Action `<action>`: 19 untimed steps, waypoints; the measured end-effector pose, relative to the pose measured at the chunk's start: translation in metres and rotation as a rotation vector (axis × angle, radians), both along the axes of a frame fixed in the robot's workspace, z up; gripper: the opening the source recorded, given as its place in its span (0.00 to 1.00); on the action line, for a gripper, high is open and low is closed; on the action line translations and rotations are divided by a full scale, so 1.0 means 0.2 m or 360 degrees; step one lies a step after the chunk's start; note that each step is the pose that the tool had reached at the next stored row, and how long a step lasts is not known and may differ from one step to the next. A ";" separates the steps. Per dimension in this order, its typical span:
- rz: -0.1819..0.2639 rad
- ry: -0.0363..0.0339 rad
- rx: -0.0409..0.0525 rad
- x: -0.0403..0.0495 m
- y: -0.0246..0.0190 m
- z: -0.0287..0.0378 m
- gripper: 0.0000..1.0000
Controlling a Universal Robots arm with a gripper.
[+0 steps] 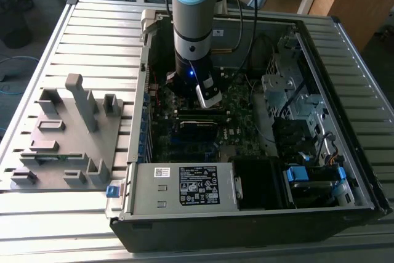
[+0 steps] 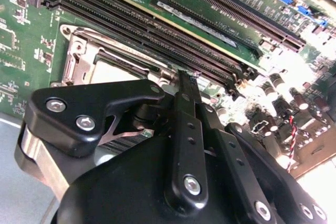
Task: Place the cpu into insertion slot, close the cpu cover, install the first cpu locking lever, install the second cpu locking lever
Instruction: 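Install the second cpu locking lever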
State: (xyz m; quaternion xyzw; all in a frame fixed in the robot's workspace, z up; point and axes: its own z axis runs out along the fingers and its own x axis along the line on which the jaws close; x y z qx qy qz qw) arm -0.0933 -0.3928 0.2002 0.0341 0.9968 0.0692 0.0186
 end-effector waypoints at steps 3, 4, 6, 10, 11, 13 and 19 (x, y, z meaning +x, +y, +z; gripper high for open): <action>0.0000 0.0000 0.0000 0.000 0.000 0.000 0.10; 0.0000 0.0000 0.0000 0.000 -0.001 0.000 0.10; 0.0000 0.0000 0.0000 0.000 -0.004 0.002 0.10; 0.0000 0.0000 0.0000 0.000 -0.013 0.004 0.10; 0.0000 0.0000 0.0000 0.000 -0.017 0.004 0.10; 0.0000 0.0000 0.0000 0.000 -0.025 0.004 0.10; 0.0000 0.0000 0.0000 -0.001 -0.048 0.004 0.10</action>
